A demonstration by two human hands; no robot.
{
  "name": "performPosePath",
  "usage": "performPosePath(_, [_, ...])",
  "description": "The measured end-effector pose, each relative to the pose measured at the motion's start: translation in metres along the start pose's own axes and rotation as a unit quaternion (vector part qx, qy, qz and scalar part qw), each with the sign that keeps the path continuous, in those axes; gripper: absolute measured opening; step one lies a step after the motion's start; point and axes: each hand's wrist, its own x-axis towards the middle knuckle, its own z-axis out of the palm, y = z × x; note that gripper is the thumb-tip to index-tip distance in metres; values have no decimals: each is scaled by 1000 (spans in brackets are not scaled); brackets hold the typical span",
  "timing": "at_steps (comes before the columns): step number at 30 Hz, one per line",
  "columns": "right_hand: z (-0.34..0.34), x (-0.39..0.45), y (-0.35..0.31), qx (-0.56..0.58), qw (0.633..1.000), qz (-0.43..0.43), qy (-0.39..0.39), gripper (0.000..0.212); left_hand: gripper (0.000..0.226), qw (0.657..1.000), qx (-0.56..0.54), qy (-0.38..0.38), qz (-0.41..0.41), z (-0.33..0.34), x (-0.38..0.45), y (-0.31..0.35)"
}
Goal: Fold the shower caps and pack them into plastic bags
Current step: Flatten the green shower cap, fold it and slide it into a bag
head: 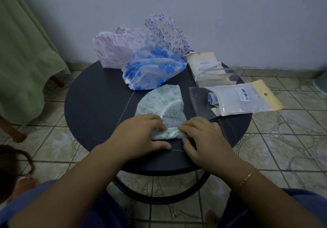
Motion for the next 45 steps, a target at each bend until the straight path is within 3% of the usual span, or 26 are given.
performPosePath(9, [-10,-4,1,-21,997,-19,-65,55,38,1000,1,-10,25,-6,-4,-1])
performPosePath(16, [-20,7,2,92,989,32,-110,26,34,998,-56,-32,-2,-9,-3,-10])
performPosePath(21, [-12,14,5,219,964,141,-46,19,20,986,-148,29,-66,-8,3,-14])
performPosePath(25, [-8,19,0,281,938,203,-5,18,22,987,-124,51,-83,-5,9,-14])
performPosePath(30, [-9,21,-7,232,949,215,-1,19,29,991,-81,63,-85,-1,17,-14])
performPosePath(37, [1,15,-13,16,992,124,-9,32,36,991,-71,38,-108,1,23,-16])
performPosePath(42, [-1,16,-11,-51,990,106,-83,53,32,995,-30,44,-89,10,23,-21])
performPosePath(45, [0,13,-12,-70,988,106,-85,58,32,995,-30,40,-89,18,23,-26])
